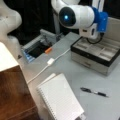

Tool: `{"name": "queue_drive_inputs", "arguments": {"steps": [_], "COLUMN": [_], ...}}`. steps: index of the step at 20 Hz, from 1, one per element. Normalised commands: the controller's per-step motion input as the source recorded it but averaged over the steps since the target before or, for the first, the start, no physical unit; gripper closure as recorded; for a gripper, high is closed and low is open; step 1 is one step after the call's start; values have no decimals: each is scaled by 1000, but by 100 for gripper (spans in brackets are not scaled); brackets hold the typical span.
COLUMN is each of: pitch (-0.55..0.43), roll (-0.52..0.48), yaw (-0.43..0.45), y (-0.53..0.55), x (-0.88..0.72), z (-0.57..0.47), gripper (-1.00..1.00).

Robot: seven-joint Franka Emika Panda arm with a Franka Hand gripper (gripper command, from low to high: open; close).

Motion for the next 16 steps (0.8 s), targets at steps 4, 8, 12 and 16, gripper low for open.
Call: {"name": "queue_drive_inputs", "arguments": {"steps": [4, 8, 12, 16], "pitch": [50, 56, 71, 78], "roll": [27, 33, 43, 85], "yaw": [-88, -96, -121, -124], "y": [147, 163, 186, 173], "x": [183, 182, 171, 151], "z": [-5, -34, -51, -86], "gripper": [100, 100, -100, -100]}}
